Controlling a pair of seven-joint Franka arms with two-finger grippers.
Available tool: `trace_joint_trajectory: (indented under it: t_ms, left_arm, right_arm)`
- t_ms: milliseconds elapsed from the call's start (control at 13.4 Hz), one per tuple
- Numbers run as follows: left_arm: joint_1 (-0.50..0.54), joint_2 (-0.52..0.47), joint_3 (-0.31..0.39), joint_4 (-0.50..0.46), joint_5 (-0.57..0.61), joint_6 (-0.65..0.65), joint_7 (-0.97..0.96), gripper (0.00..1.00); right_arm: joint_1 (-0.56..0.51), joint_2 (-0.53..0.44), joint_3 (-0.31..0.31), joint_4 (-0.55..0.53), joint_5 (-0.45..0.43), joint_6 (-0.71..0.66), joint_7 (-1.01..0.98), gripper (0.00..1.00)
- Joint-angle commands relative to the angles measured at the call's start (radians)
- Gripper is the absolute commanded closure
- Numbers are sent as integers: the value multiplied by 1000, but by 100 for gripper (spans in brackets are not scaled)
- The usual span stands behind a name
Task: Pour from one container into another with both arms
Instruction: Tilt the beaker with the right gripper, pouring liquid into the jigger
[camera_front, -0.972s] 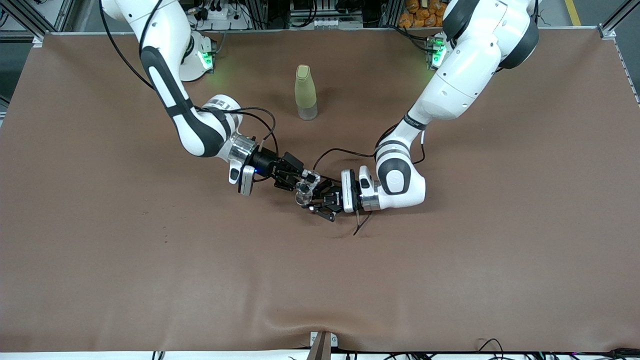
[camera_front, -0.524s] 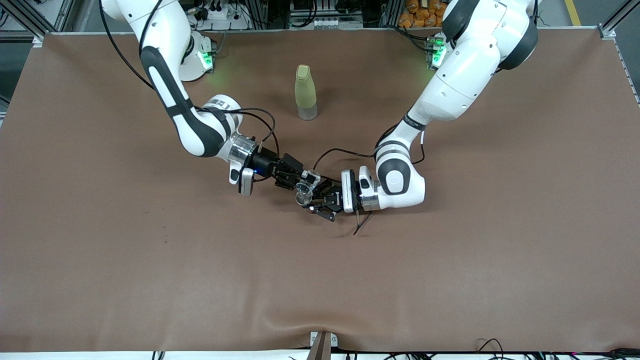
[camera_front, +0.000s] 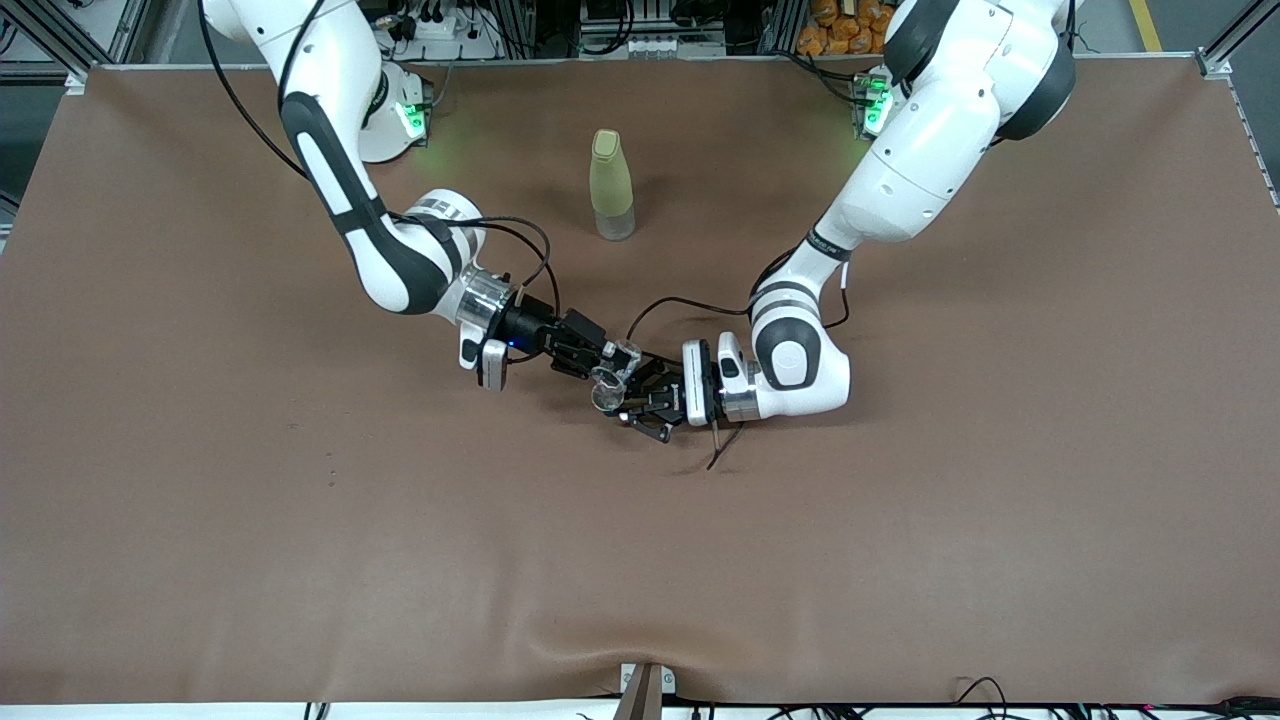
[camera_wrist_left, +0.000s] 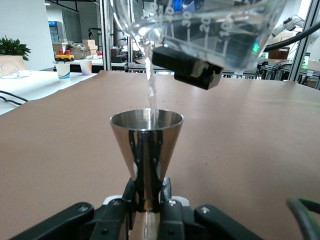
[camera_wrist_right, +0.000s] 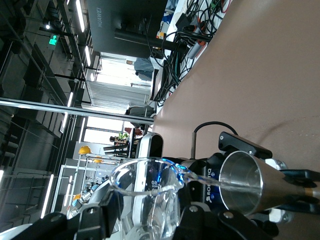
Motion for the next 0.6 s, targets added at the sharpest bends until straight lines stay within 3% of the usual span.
trace_joint_trajectory:
  t_ms: [0,524]
  left_arm:
    - [-2,12,-1,22,-29,-5,-3,100]
    - [-2,12,-3,22,-30,-5,-15,100]
  right_arm:
    - [14,-12,-8,6,23,11,54,85]
    - [14,-11,-8,10,23,13,134,87]
